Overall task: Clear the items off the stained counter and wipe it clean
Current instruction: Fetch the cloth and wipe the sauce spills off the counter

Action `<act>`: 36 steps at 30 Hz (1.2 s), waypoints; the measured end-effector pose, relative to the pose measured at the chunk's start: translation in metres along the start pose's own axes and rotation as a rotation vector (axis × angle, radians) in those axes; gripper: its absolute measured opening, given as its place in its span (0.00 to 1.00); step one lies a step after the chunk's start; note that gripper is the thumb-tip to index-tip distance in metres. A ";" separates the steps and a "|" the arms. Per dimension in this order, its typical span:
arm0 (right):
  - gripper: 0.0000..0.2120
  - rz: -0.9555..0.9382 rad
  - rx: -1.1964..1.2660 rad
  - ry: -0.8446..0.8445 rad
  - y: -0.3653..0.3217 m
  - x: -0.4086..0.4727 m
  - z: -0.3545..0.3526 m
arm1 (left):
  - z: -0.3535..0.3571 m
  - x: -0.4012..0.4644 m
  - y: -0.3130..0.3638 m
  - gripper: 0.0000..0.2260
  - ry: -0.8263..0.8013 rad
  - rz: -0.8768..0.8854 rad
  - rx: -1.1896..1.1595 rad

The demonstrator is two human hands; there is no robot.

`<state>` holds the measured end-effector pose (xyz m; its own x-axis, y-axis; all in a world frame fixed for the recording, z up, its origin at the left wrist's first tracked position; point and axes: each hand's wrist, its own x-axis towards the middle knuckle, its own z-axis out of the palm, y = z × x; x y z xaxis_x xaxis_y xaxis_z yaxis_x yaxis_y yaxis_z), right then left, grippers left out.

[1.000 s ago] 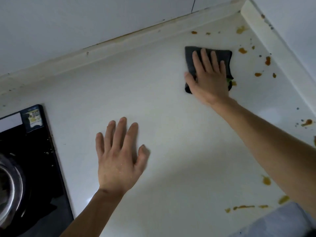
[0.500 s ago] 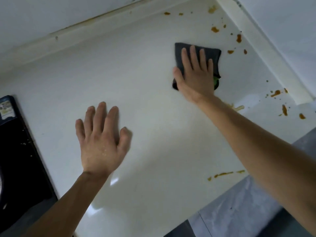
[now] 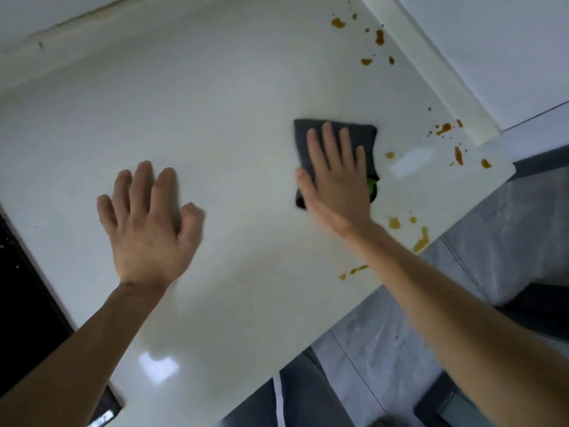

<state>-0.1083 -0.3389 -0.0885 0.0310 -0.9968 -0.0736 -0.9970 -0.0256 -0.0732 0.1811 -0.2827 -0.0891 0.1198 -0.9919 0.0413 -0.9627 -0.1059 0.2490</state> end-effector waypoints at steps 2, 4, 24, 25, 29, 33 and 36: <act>0.31 -0.129 0.014 0.001 -0.014 -0.058 0.008 | -0.003 -0.001 0.002 0.25 -0.006 -0.004 -0.017; 0.31 -0.257 0.024 -0.028 -0.006 -0.110 0.014 | -0.005 -0.003 0.004 0.26 -0.016 0.000 -0.026; 0.31 -0.277 -0.048 -0.036 0.073 -0.132 0.008 | -0.010 -0.003 0.002 0.24 -0.047 0.026 -0.028; 0.32 -0.285 -0.065 -0.048 0.088 -0.127 0.006 | -0.012 -0.003 0.003 0.23 -0.055 0.025 -0.054; 0.32 -0.244 -0.101 -0.093 0.136 -0.087 -0.007 | -0.013 -0.012 0.018 0.23 -0.087 0.057 -0.101; 0.32 0.023 -0.035 -0.039 0.110 -0.044 -0.010 | -0.001 -0.016 0.067 0.24 -0.155 0.172 -0.090; 0.31 -0.139 -0.052 -0.016 0.085 -0.056 -0.001 | 0.009 -0.005 0.110 0.23 -0.176 0.253 -0.063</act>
<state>-0.1951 -0.2849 -0.0892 0.1700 -0.9820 -0.0820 -0.9853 -0.1679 -0.0318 0.0726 -0.2895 -0.0704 -0.1710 -0.9836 -0.0569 -0.9390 0.1452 0.3118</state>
